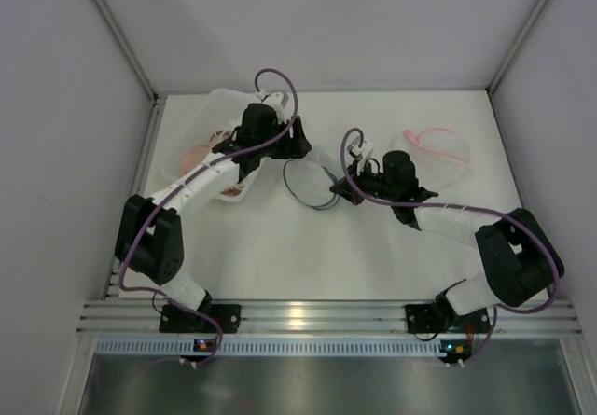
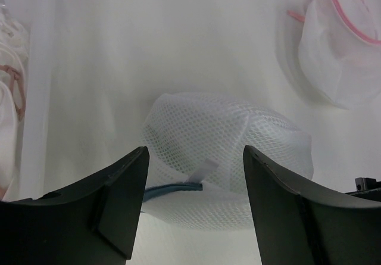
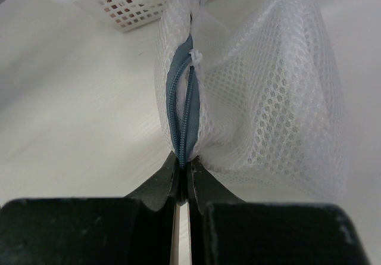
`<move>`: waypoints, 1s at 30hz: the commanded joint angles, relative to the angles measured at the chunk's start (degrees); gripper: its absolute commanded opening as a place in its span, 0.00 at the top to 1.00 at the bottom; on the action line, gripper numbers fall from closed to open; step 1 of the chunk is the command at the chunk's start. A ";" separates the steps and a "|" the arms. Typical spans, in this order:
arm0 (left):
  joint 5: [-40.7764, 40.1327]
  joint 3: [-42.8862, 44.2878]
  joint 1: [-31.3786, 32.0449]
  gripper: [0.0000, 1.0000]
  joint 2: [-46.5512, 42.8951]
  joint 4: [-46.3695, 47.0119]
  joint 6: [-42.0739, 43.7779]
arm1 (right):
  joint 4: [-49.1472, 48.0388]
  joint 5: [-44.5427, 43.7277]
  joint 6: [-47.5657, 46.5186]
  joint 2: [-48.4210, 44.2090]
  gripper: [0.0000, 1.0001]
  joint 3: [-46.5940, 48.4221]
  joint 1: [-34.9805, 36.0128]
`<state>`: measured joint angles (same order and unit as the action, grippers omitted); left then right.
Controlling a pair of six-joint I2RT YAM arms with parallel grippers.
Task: Place the bra in the laundry bag and zip it closed
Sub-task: Zip the zipper on the laundry bag.
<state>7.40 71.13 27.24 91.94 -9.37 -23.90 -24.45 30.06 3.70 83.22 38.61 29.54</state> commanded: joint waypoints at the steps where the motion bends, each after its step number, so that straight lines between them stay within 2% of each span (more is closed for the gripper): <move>1: -0.10 0.15 0.53 0.30 1.92 6.11 0.17 | -2.80 0.79 -0.28 -2.62 1.00 0.68 0.96; 13: -2.56 -5.13 3.16 0.49 1.66 13.58 0.43 | -2.89 0.96 -0.10 -2.80 1.00 0.85 0.87; 16: -3.44 -5.65 3.69 0.63 1.84 14.55 0.78 | -2.89 0.87 -0.19 -2.89 1.00 0.85 0.96; 17: -3.62 -5.83 3.69 0.70 1.75 14.90 0.79 | -2.80 0.87 -0.10 -2.89 1.00 0.85 0.87; 18: -3.97 -5.83 3.69 0.94 1.58 15.08 0.52 | -2.63 0.87 -0.10 -2.89 1.00 0.94 0.96; 19: -4.32 -5.83 3.78 1.00 1.31 15.25 0.26 | -2.62 0.96 0.16 -2.80 1.00 0.85 0.96; 22: -4.67 -5.57 3.78 1.00 -0.52 15.25 -0.09 | -2.27 0.96 1.12 -3.06 1.00 0.77 0.87; 24: -4.85 -5.39 3.78 1.00 -2.02 15.25 -0.18 | 0.34 0.96 2.27 -3.24 0.83 1.29 0.87; 25: -4.85 -5.13 3.78 1.00 -3.68 15.34 -0.09 | 1.41 1.40 3.32 -3.50 0.70 1.81 0.96; 26: -4.85 -5.04 3.78 1.00 -4.31 15.34 0.25 | 2.46 2.10 3.85 -4.55 0.53 1.99 0.96; 28: -4.41 -4.95 3.78 1.00 -6.15 15.34 0.61 | 4.58 2.54 6.04 -6.31 0.41 1.91 0.96; 29: -4.15 -4.95 3.78 1.00 -6.59 15.26 0.70 | 5.54 2.46 6.49 -8.58 0.32 2.08 0.96; 30: -3.62 -5.13 3.78 1.00 -7.38 15.34 0.52 | 8.25 1.24 6.93 -9.73 0.27 2.61 0.87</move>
<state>3.36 65.84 30.81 89.62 1.45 -23.86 -18.96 30.70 8.25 79.02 38.63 29.74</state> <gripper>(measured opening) 0.014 0.695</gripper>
